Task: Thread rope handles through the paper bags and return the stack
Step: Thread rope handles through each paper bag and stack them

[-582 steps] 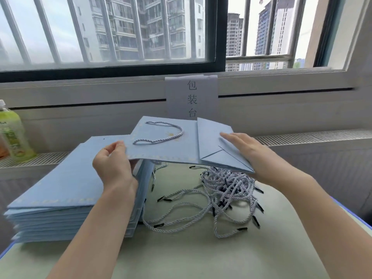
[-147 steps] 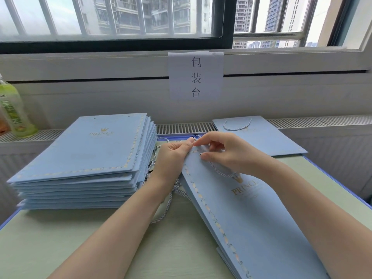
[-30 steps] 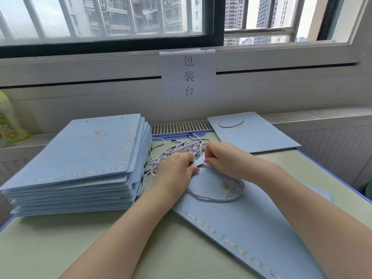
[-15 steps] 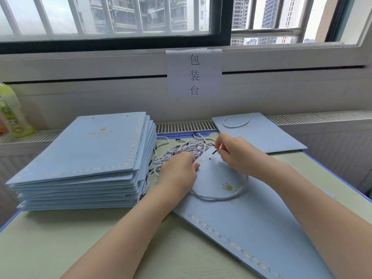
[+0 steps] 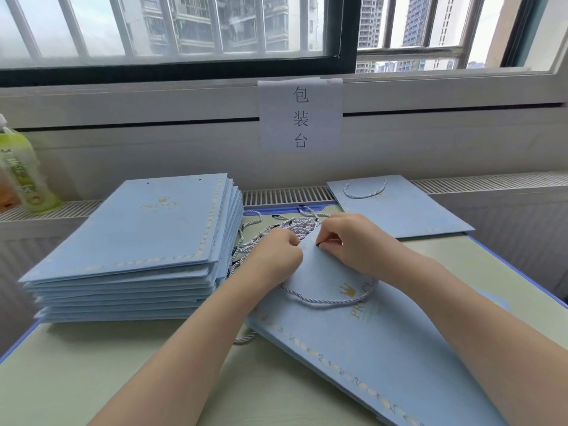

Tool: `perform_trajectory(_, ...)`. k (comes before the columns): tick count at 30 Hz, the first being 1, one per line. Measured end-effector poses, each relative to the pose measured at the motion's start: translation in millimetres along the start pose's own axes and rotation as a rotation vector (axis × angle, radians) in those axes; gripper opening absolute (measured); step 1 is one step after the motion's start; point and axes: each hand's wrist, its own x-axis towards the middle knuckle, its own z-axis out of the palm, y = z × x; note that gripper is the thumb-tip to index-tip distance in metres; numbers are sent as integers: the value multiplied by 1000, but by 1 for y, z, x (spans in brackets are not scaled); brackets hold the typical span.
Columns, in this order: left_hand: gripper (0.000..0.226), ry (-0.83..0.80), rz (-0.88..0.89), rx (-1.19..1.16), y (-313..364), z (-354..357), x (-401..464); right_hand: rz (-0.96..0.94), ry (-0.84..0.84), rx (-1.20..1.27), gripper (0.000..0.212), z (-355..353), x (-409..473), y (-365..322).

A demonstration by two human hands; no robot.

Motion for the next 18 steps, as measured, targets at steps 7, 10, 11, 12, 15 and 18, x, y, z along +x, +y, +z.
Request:
perform_trajectory(7,22,-33,-180,-544,-4,-12,-6,122,-3,350,11,-9,0,0)
perform_trajectory(10,33,-99,-176,-598,-6,-19,-1,119,10,443,13,-10,0,-6)
perform_trajectory(11,30,-129,-160,-607,-5,-21,-1,120,19,458,13,-9,1,-8)
perform_trajectory(12,27,-169,-154,-637,-5,-21,-1,125,25,472,14,-9,1,-10)
perform_trajectory(15,28,-276,-143,-756,-9,-20,-1,148,16,515,15,-8,1,-13)
perform_trajectory(18,24,-313,-144,-804,-13,-19,-3,136,12,489,12,-3,0,-15)
